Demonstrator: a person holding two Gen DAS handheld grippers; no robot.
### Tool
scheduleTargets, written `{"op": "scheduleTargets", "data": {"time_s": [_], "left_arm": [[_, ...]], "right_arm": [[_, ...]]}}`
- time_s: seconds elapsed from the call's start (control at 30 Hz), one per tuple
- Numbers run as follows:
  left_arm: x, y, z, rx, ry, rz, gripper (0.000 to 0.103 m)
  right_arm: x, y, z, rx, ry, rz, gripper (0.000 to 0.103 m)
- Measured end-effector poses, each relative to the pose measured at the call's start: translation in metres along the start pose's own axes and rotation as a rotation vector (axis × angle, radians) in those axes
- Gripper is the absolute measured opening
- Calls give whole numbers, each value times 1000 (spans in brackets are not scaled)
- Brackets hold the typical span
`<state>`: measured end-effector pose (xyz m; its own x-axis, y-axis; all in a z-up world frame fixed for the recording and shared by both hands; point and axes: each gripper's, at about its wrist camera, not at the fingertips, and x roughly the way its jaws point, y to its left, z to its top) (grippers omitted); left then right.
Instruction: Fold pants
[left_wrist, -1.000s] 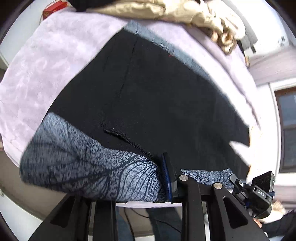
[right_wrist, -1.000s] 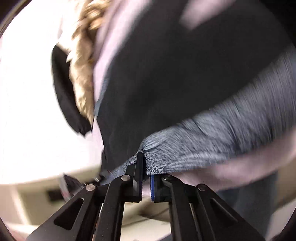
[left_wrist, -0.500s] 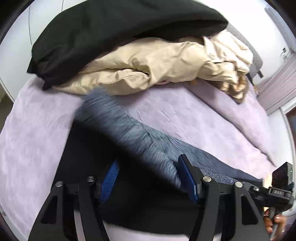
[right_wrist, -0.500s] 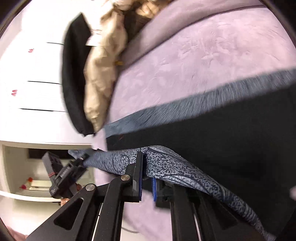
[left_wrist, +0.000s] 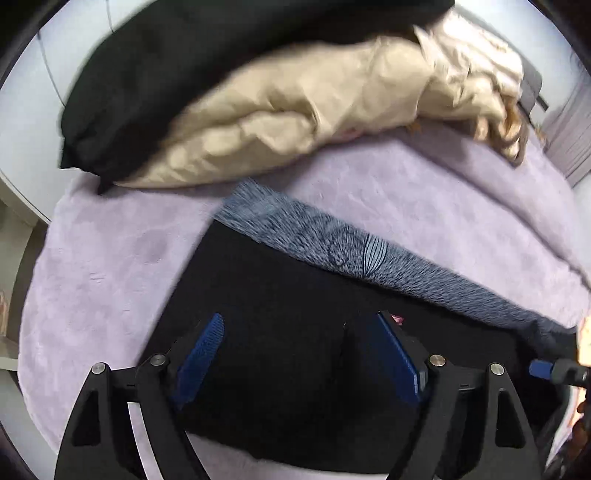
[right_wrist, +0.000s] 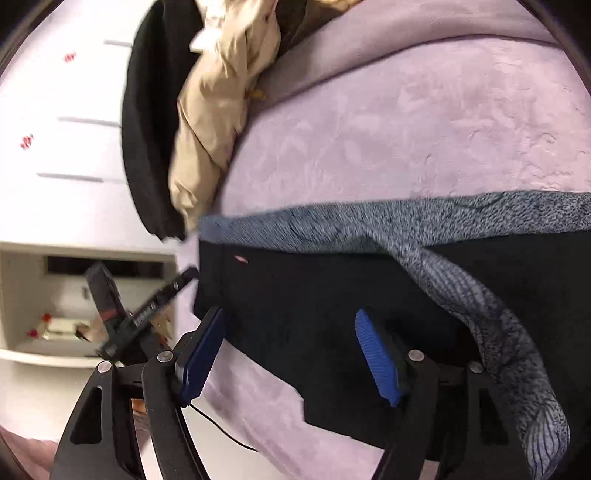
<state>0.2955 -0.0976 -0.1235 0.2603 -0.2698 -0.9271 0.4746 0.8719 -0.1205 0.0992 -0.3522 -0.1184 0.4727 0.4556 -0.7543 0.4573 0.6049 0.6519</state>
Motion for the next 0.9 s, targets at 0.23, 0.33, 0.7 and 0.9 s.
{"op": "scheduleTargets", "data": {"time_s": [0.23, 0.33, 0.7, 0.9], "left_arm": [[-9, -28, -19, 80, 32, 77, 84], [-36, -41, -41, 118, 65, 64, 84], [-61, -214, -134, 285, 226, -264, 84], [-49, -307, -179, 467, 279, -380, 84]], "right_arm": [[-37, -43, 14, 142, -93, -51, 61], [-87, -45, 1, 123, -112, -68, 69], [-200, -120, -139, 90, -125, -412, 71], [-224, -185, -257, 359, -135, -329, 71]]}}
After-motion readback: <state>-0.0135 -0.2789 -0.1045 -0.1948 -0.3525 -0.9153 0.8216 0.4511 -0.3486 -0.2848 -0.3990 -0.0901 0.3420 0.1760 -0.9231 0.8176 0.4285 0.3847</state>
